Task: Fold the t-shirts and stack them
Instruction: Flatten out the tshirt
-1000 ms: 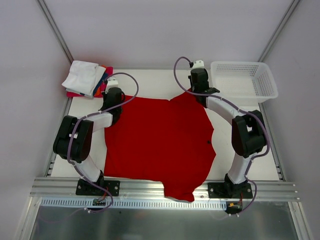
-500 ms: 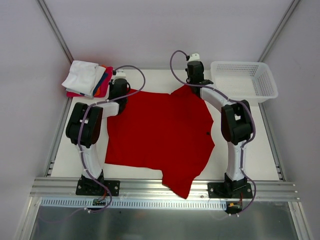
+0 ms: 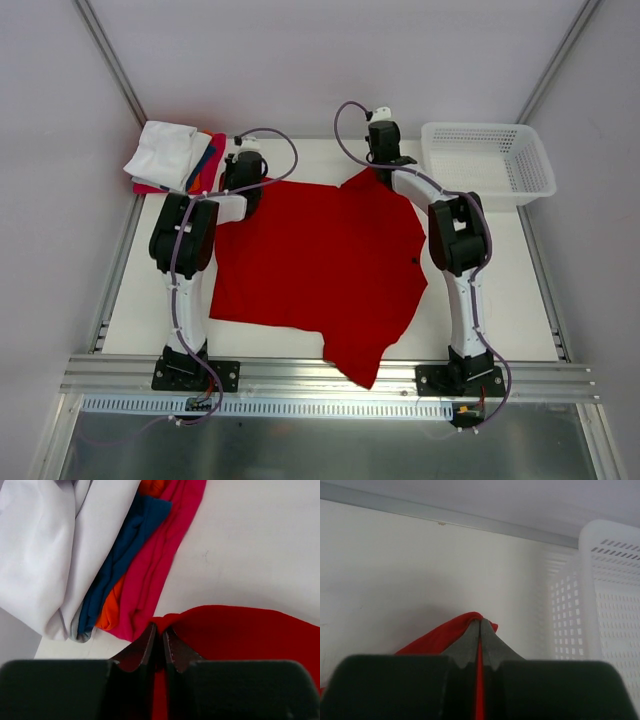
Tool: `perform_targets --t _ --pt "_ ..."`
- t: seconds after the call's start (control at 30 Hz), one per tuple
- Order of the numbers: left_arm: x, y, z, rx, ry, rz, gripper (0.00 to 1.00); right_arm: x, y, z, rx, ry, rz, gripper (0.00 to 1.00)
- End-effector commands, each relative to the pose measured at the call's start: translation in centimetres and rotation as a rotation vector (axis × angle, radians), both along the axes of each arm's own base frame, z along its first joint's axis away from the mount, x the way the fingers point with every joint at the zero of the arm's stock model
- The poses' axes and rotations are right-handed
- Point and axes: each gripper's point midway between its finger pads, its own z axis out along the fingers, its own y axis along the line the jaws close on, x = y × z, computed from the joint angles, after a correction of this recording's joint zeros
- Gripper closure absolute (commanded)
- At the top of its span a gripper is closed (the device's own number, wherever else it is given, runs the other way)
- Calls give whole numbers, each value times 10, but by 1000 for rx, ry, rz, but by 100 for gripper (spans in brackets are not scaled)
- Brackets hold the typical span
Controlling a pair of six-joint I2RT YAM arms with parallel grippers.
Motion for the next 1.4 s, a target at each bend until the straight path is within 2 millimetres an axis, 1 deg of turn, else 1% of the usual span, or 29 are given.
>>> perform_targets --t 0.0,0.03,0.1,0.13,0.17,0.2,0.23,0.27,0.37,0.43,0.47,0.53,0.6,0.63,0.67,0.7,0.73,0.77,0.8,0.83,0.9,0.93,1.0,1.03,1.07,1.13,1.17,1.23,1.37 --pt "15 13 21 20 -41 58 90 22 2 36 11 -107 -5 100" --pt "20 13 24 23 -40 59 86 24 1 36 7 -109 -3 100" --pt "22 17 20 42 -23 72 68 31 3 37 7 -115 1 95" --pt "27 16 26 45 -28 75 55 33 4 36 6 -112 6 67" --pt "27 20 22 69 -17 103 29 38 4 36 7 -117 5 43" --pt "28 23 23 83 -19 121 18 39 4 36 5 -117 0 17" --pt "33 25 31 94 -37 137 1 41 2 36 -1 -118 -10 1" --pt "34 30 28 129 -29 164 1 44 3 37 -1 -124 -15 1" --pt "38 37 47 183 -68 196 1 44 3 39 -7 -118 -21 1" --pt "32 36 57 187 -79 207 1 39 1 52 -9 -131 -35 1" --pt "27 35 77 158 -111 210 1 34 3 57 -10 -135 -35 1" --pt "20 24 88 106 -97 169 1 18 -2 80 -13 -149 -54 0" --pt "0 9 105 -3 -51 133 1 0 1 95 7 -142 -69 1" --pt "-3 -3 106 -69 -28 86 1 -17 -1 112 24 -135 -70 1" --pt "-15 -14 123 -168 -63 87 1 -28 2 118 48 -125 -66 1" --pt "-35 -21 112 -191 26 73 1 -44 6 116 92 -79 -63 0" --pt "-45 -32 110 -228 49 38 1 -64 4 129 122 -72 -55 0" --pt "-60 -39 128 -279 12 29 1 -81 10 127 134 -41 -39 0" --pt "-82 -53 115 -248 56 14 1 -94 14 128 168 -34 -37 1" --pt "-100 -73 126 -262 31 -21 1 -119 14 129 172 -29 -26 0" --pt "-135 -77 103 -226 142 -27 1 -147 17 126 185 -21 -15 1" --pt "-149 -84 99 -284 160 -16 1 -172 17 122 183 -7 2 1" --pt "-181 -94 76 -315 251 -20 1 -197 18 118 217 9 -2 1" --pt "-191 -101 66 -330 286 -44 1 -221 17 113 220 39 14 1" --pt "-209 -98 44 -306 343 -39 1 -233 18 110 236 55 17 0" --pt "-230 -102 20 -316 408 -37 3 -260 26 101 303 104 30 0" --pt "-246 -103 -2 -342 482 -40 10 -275 22 99 324 111 37 1" --pt "-270 -99 -31 -371 561 -3 17 -295 27 94 364 125 52 1" --pt "-295 -90 -57 -376 616 55 19 -332 18 86 397 120 55 2"
